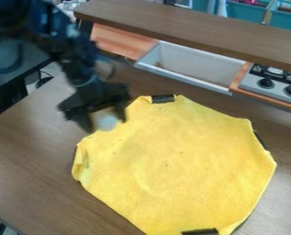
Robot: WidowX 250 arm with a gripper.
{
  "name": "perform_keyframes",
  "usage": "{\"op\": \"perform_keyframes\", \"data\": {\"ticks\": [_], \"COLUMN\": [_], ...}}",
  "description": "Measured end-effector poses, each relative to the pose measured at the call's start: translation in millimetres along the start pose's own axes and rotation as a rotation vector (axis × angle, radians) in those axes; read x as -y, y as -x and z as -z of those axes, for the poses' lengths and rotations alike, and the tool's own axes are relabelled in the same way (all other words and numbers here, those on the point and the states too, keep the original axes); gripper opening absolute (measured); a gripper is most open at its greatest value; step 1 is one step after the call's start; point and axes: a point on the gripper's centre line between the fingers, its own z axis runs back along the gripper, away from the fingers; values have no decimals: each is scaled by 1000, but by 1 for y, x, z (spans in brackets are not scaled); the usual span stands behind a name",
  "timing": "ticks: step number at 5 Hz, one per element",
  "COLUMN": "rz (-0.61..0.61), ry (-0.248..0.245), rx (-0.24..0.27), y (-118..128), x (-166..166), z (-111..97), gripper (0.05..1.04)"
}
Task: Put the gray object on the bottom left side of the table
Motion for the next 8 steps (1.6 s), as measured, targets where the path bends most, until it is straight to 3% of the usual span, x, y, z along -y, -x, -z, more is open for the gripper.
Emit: {"op": "perform_keyframes", "data": {"ticks": [1,2,3,5,6,7,8], "rz": [11,39,104,151,139,137,144], "ry": [-42,-54,-45,-93,-113,-113,-87], "rx": [-3,-17,-39,-117,-141,-150,-162], "y": [-3,-1,7,21,13,16,20], "x": [-47,-89,-105,-122,-119,-117,-109], "z": [6,6,8,34,44,46,41], "gripper": [858,858,858,858,917,1001,1001]}}
